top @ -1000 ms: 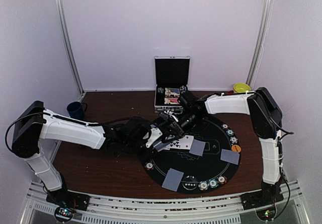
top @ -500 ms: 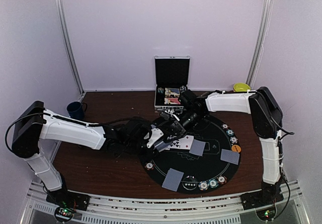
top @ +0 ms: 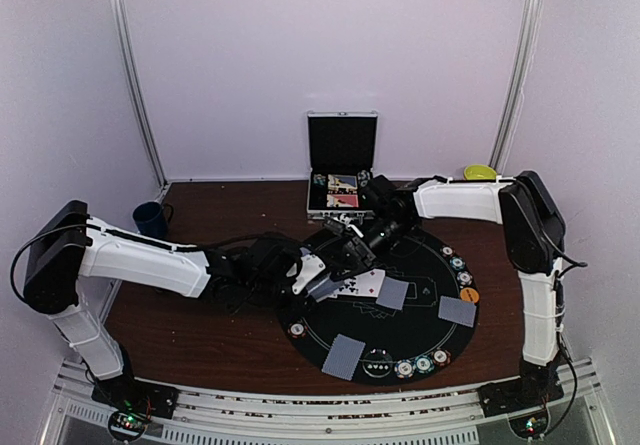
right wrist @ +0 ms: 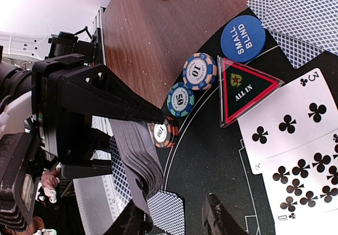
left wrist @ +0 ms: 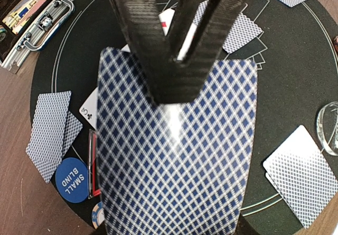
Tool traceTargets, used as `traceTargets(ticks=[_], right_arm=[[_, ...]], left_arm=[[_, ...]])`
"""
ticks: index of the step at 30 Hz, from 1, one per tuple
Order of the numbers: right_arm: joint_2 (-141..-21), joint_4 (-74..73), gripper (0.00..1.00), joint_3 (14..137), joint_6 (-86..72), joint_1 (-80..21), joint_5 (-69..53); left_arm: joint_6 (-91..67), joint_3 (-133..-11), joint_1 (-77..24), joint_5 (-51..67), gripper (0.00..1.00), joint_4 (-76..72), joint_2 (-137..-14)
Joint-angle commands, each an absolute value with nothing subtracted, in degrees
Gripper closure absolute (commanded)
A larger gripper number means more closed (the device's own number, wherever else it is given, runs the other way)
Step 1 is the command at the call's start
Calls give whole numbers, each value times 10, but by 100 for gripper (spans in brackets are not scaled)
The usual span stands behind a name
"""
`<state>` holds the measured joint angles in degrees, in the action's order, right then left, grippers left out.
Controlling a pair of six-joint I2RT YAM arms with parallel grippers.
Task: Distribute texas hold em gaming equipment
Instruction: Pick up the poker card from the face-down deck piles.
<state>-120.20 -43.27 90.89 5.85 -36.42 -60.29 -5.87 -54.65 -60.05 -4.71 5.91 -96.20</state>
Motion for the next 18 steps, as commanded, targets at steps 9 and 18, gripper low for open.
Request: traceTargets(ticks=[9,18], right_arm=[[-1166,-447,85,916,67,-360,-633],[-1163,-463,100,920,71,-358,-655]], left_arm=[[-58,-559,-600,-47,51,29,-967],[-58,-559,-600,-50,51,30,-971]])
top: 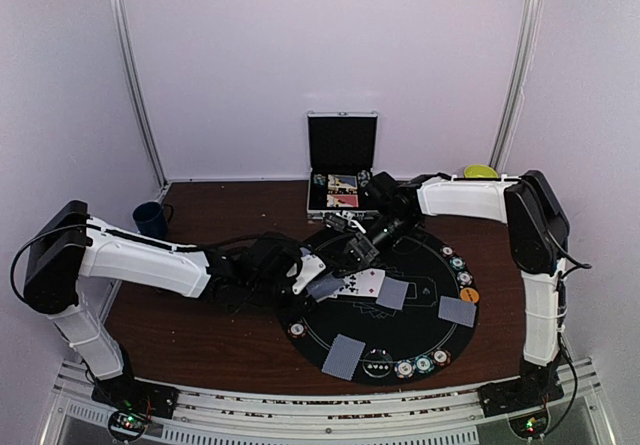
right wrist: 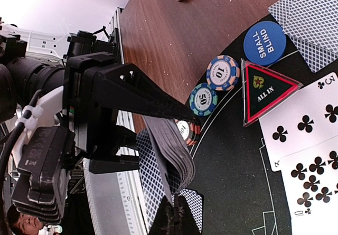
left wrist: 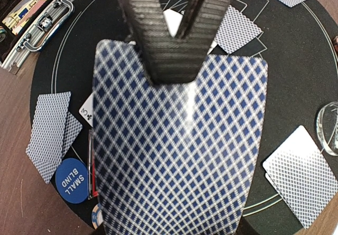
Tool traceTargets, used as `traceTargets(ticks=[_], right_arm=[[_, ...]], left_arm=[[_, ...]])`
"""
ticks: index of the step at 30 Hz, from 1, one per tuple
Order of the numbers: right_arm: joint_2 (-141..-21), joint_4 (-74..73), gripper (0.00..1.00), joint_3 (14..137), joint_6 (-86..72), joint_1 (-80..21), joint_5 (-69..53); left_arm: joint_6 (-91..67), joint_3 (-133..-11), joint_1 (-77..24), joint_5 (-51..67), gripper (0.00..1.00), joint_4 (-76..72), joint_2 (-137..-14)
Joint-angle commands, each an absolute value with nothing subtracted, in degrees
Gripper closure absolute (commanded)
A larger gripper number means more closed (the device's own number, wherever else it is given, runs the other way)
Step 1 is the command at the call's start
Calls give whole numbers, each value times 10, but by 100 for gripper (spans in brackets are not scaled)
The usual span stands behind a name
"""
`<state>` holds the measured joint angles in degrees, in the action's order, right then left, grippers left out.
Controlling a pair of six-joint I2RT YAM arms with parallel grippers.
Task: Distribute texas hold em gaming equipment
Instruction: Pick up the poker card from the face-down deck piles, then place the poker card in the community card area.
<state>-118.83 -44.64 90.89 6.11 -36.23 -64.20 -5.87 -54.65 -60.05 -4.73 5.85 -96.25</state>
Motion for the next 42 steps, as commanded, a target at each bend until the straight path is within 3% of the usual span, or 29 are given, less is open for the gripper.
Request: traceTargets(ticks=[1,27,42], right_arm=[[-1161,-467,100,922,74,-357,-654],[-1082,-514,100,863,142,-279,-619],[-1060,-692,100,805,338,-185,-515]], left_arm=[[-57,-559,-600,-50,51,31,-971],[-58,-560,-600,-49,51,34,-971],[-57,-561,-600,-46,51,38,-968]])
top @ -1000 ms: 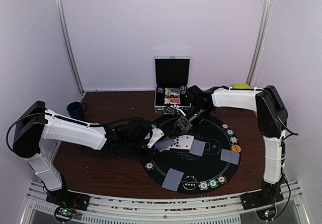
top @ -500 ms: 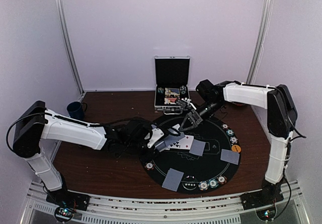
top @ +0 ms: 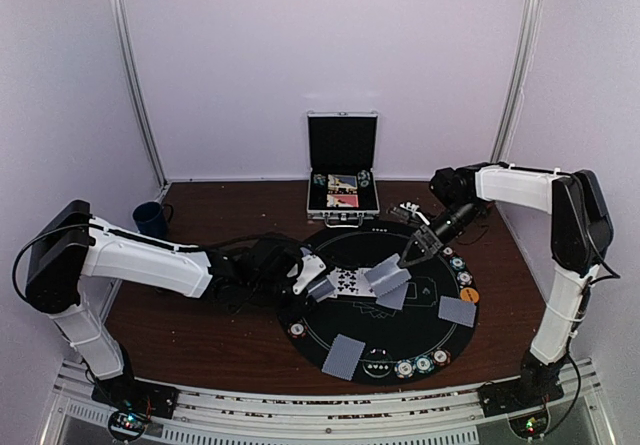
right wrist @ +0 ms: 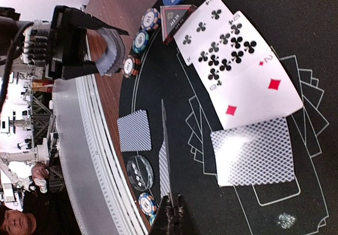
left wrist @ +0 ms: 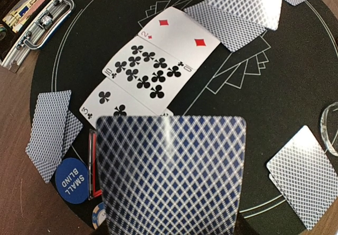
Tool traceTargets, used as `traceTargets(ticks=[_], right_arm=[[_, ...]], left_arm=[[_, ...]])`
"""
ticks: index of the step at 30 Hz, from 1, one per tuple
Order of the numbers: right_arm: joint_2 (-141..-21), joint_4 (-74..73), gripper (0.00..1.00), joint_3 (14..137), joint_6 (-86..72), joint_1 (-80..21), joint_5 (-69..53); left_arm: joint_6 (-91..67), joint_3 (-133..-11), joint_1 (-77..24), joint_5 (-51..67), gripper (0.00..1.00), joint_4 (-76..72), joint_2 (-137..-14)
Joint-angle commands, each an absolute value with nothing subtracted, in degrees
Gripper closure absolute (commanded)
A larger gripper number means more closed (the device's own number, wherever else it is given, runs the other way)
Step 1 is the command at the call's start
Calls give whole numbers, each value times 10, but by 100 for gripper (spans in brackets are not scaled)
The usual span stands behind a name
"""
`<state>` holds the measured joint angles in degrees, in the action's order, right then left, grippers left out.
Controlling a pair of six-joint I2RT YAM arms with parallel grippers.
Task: Distribute texas hold em gaming equipment
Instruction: Place the poker card in the community card area.
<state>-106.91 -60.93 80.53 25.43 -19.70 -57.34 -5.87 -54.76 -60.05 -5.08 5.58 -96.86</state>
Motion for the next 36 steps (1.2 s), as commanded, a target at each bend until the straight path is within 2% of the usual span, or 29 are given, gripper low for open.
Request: traceTargets(ticks=[1,7,20,36], right_arm=[[-1063,-710,100,809,353,-183,-497],[-1076,-777,100,833,412,-177,-431],[-1146,-779,100,886,460,-180,-304],[-1252,-777,100,1012,478,-212,-166]], left_arm=[[-57,-561,-600,-46,51,38,-969],[-57,-560,-600,-43,51,38,-966],[-57,-560,-600,-42,51,38,-967],[-55,-562,-600,-46,51,39,-976]])
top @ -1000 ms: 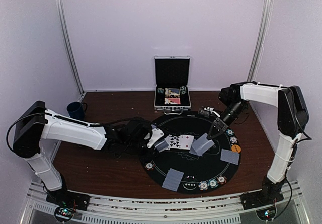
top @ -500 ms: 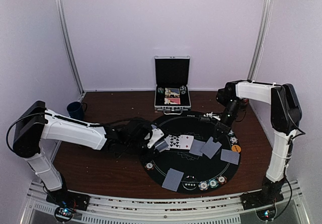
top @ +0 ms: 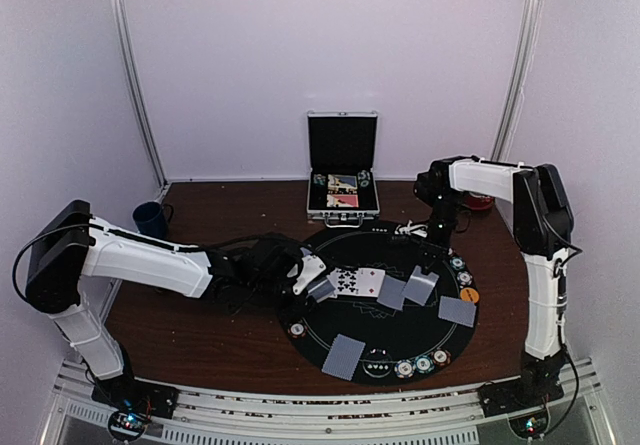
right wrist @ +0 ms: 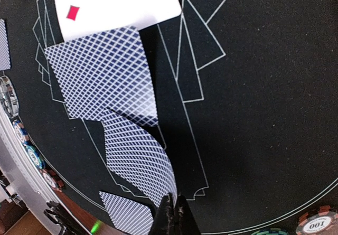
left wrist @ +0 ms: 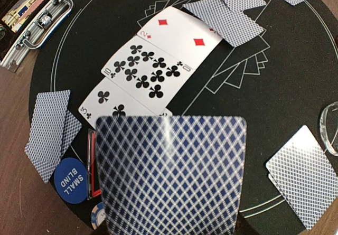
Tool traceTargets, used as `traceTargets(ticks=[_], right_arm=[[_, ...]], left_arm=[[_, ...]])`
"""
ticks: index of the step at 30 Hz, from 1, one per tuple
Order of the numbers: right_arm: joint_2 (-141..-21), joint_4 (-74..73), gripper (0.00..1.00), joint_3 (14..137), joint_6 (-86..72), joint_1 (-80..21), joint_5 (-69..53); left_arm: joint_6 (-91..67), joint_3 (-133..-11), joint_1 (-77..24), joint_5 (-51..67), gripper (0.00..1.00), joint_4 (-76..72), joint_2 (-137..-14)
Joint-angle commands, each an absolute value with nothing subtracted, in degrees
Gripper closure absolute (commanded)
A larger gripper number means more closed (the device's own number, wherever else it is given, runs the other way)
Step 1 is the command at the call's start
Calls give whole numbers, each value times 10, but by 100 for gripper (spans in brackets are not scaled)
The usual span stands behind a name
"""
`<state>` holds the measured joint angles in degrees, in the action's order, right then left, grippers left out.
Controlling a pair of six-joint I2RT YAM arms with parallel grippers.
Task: Distribute texas hold em gaming equipment
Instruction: Place the poker card in the community card area.
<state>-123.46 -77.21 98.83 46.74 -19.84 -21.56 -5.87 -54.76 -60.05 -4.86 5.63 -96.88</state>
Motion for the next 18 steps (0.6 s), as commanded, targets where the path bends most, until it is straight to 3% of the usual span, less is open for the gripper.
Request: traceTargets(ticks=[1,4,15,18], right_arm=[[-1255,-776,99,1017,477,-214,-160],[-1260,-763,91,1027,469,-217,-147],[-1185,-676,43,995,439,-240,-111],[-1120,-618,24,936,437,-259,-112]], left_arm=[[-55,-562,-600,-45,51,39,-977],[-55,-562,-600,-45,51,39,-977],[-58,-562,-600,-52,51,40,-975],[-61,-562,-600,-58,51,42,-973]])
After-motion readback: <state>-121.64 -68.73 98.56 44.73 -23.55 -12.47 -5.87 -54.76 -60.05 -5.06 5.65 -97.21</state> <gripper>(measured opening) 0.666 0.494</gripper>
